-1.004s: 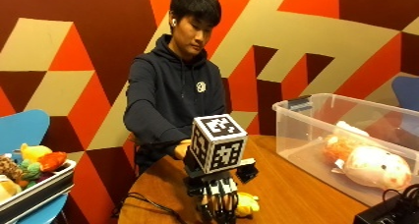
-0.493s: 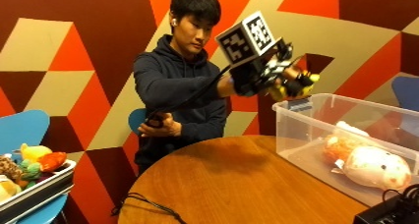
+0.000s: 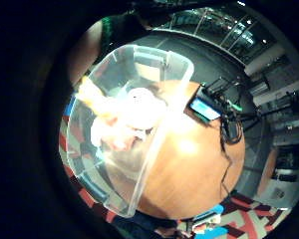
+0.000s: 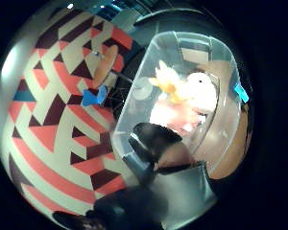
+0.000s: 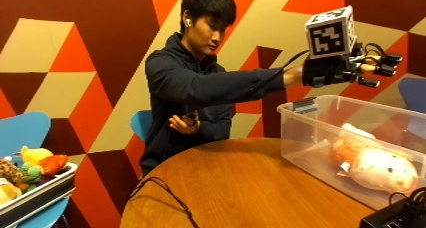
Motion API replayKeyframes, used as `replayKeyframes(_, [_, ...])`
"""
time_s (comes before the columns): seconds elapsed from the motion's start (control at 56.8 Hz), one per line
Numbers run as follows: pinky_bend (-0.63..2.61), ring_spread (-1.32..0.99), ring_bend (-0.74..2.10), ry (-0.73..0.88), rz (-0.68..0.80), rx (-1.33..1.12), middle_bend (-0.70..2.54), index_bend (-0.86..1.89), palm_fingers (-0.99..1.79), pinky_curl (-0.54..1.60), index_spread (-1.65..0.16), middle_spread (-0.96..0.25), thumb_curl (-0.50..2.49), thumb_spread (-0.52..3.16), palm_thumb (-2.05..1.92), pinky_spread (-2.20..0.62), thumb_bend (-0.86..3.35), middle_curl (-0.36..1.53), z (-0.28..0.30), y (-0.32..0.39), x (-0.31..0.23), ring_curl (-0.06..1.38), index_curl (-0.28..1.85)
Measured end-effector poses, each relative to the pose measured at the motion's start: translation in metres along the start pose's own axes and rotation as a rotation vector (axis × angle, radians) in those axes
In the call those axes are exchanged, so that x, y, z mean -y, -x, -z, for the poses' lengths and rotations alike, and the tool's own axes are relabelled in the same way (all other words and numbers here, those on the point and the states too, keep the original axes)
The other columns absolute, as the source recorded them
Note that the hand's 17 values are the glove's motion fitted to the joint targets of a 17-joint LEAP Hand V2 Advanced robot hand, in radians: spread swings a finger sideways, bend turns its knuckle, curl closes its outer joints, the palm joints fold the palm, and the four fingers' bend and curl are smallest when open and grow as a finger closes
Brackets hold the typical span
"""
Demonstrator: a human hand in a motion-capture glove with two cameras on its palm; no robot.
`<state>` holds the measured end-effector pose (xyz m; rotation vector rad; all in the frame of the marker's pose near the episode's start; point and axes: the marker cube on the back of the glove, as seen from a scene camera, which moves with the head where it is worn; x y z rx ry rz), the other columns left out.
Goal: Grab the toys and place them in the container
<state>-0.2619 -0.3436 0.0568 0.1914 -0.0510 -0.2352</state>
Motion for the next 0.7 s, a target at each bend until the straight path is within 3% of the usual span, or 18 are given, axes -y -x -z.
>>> replayKeyframes(0.3, [0.78, -0.04, 0.16, -0.090, -0.124, -0.082, 0.07, 0.31, -0.19, 0.36, -0.17, 0.02, 0.44, 1.16, 0.04, 0.03, -0.02, 0.29, 0.058, -0.081, -0.048, 0.34, 0.48])
replayKeyframes(0.705, [0.72, -0.01, 0.16, -0.097, -0.215, -0.123, 0.11, 0.33, -0.13, 0.35, -0.17, 0.03, 0.37, 1.22, 0.06, 0.03, -0.01, 0.20, 0.099, -0.161, -0.135, 0.28, 0.49])
